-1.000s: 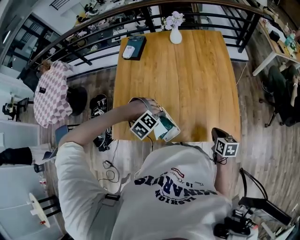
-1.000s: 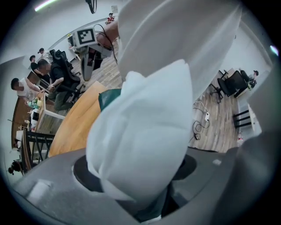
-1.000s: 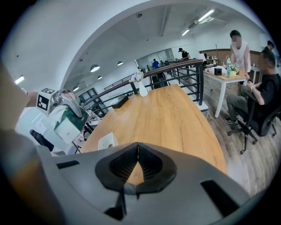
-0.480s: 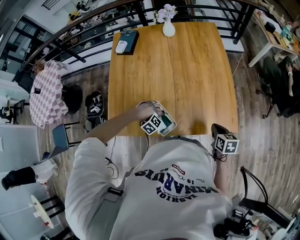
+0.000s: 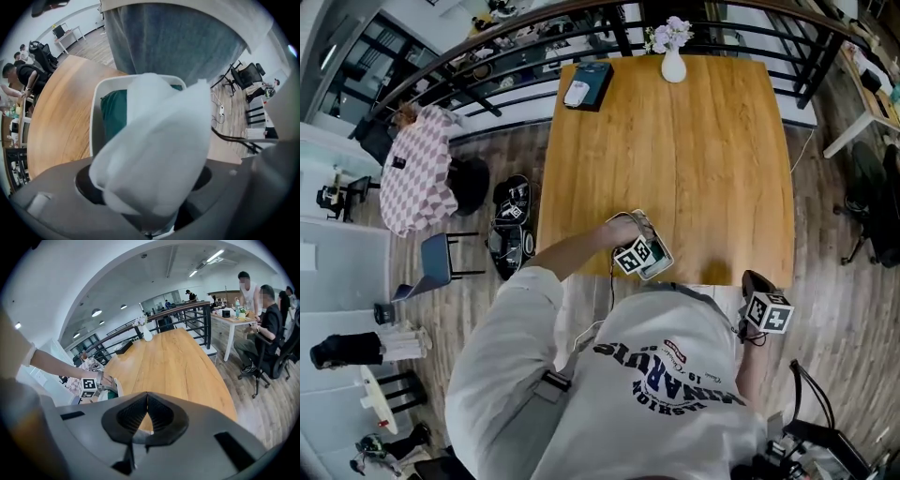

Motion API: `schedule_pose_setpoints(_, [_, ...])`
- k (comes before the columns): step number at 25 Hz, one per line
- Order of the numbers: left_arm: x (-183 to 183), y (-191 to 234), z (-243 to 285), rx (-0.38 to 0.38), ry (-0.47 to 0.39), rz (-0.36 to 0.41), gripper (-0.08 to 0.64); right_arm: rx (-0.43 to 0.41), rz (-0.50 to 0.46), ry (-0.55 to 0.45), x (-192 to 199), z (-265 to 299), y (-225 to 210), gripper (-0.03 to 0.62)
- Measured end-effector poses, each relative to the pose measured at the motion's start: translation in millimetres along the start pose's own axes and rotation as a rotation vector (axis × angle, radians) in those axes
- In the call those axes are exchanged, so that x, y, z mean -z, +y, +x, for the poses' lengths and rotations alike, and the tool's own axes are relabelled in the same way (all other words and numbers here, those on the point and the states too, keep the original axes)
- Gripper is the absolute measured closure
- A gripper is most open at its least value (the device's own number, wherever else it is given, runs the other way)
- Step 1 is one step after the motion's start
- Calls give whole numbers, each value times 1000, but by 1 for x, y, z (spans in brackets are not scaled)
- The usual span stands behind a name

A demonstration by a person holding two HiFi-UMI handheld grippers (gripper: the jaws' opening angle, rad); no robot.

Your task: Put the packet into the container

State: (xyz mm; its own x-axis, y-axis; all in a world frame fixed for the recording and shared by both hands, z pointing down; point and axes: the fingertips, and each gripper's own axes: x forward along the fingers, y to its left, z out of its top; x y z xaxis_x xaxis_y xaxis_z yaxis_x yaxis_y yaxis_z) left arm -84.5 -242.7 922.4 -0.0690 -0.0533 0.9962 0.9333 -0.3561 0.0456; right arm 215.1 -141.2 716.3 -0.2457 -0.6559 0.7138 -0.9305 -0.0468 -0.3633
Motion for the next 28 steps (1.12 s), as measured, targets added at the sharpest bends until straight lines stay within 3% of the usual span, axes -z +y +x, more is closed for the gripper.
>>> schedule_pose_setpoints(19, [6, 0, -7, -43, 55, -13, 186, -30, 24, -32, -1, 10, 3, 584])
schedule_pose_setpoints(24, [13, 5, -40, -25, 85, 6, 166, -27, 31, -31, -1, 12, -2, 584])
schedule_pose_setpoints(28, [29, 16, -90, -69, 123, 40, 166, -31, 21, -22, 0, 16, 1, 584])
